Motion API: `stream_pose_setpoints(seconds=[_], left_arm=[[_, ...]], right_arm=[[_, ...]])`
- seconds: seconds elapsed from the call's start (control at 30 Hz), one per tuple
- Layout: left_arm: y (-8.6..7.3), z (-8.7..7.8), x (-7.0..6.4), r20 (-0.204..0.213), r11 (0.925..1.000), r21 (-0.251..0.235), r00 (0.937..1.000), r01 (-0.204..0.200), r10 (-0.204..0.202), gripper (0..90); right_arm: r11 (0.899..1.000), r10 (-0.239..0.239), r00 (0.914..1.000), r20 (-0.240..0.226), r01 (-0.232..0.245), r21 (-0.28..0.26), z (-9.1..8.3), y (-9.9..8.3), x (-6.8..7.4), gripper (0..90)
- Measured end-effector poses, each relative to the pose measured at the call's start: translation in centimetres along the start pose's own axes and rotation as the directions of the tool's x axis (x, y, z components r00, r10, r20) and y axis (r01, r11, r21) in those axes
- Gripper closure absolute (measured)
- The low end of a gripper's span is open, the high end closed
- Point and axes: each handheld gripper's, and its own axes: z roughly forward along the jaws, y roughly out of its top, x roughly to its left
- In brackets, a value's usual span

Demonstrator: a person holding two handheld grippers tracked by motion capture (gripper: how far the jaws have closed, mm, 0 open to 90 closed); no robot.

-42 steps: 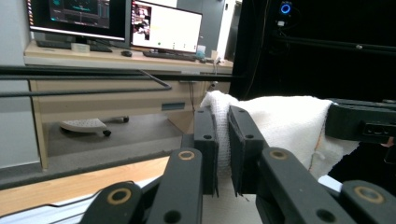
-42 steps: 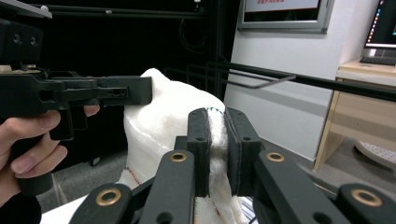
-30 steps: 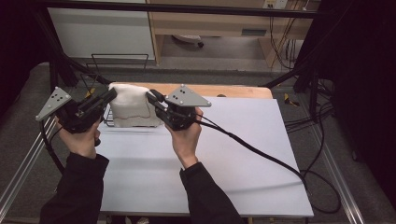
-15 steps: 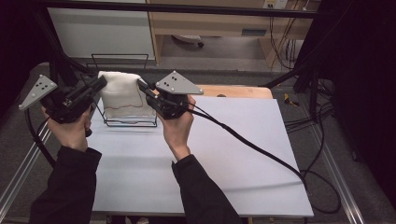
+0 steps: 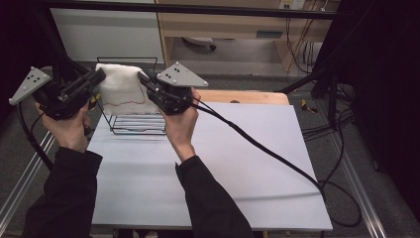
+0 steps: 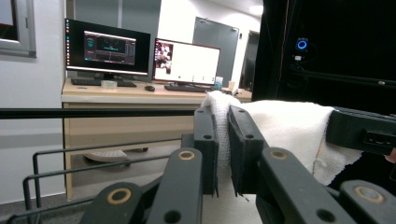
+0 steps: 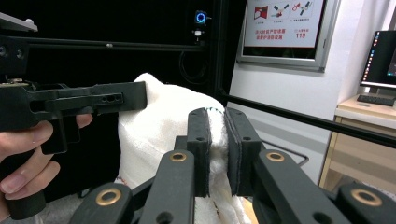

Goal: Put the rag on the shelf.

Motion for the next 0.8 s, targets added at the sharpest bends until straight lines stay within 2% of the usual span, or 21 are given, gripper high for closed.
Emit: stream_pose_setpoints(seconds=[0.27,0.47,0.8], left_arm=[[1.3,0.3,0.5,-0.012,0.9998,-0.016,0.9999,-0.009,0.009,82.3],[1.8,0.4,1.1,-0.008,0.9996,-0.026,0.9999,0.007,-0.007,82.3],[3.6,0.8,1.7,-0.026,0.9996,-0.029,0.9996,-0.006,0.005,82.3]], right_arm=[[1.0,0.009,1.0,0.001,-0.009,-0.01,1.2,1.0,-0.3,81.3],[1.0,-0.006,1.0,0.002,0.007,-0.014,1.9,1.7,-0.5,81.4],[1.0,-0.011,0.9999,0.002,0.011,-0.022,3.0,3.0,-0.6,81.3]])
